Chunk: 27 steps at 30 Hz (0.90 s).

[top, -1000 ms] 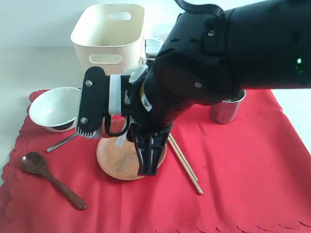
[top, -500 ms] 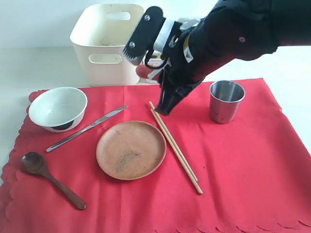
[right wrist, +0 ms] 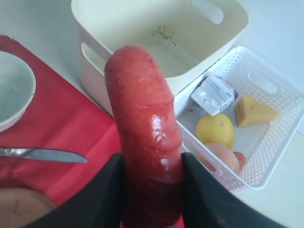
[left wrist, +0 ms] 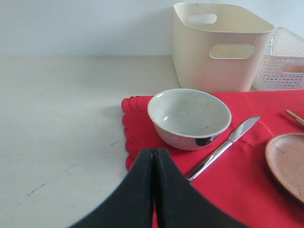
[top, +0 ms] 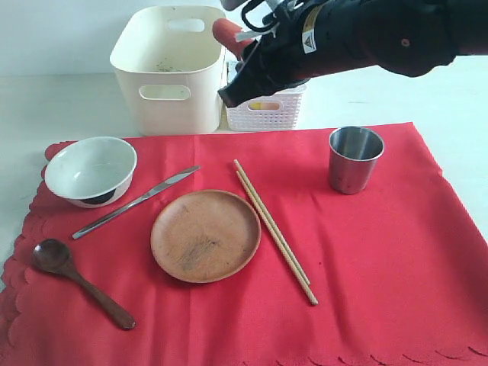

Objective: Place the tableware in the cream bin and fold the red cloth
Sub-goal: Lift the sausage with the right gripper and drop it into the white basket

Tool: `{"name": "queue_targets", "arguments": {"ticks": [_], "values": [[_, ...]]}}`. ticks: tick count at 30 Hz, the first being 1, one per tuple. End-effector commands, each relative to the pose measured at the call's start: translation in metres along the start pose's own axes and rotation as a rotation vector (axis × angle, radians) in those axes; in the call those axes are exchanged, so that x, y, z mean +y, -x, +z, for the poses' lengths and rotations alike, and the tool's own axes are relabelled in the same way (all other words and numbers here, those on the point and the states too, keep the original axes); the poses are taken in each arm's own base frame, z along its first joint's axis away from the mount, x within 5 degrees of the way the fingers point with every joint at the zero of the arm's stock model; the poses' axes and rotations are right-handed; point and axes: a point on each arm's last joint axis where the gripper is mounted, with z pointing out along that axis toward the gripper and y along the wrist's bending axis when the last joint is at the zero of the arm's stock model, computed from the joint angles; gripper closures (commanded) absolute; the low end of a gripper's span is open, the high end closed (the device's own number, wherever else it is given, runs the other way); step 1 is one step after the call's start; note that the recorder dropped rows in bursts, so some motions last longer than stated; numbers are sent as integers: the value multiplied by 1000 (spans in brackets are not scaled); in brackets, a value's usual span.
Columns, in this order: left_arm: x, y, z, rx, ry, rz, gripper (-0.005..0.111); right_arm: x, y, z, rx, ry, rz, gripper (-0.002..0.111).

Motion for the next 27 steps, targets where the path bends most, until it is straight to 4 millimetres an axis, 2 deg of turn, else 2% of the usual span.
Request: {"name": "queue_targets", "arguments": {"ticks": [1, 4, 7, 12, 16, 21, 27], "values": [[-1, 2, -1, -18, -8, 0, 105, -2, 4, 2, -66, 8, 27, 106], [-1, 2, -1, -18, -8, 0, 105, -6, 3, 7, -81, 4, 47, 106], [-1, 2, -1, -18, -8, 0, 105, -18, -3, 14, -81, -17, 72, 106], [-1, 2, -1, -18, -8, 0, 105, -56, -1, 24, -101, -92, 154, 106], [-1, 2, -1, -18, -8, 0, 105, -77, -3, 38, -94, -132, 186, 106], [-1, 2, -1, -18, -8, 0, 105, -95, -2, 65, -76, -162, 204, 106], [-1, 2, -1, -18, -8, 0, 105, -106, -6, 105, -9, -180, 197, 106]]}}
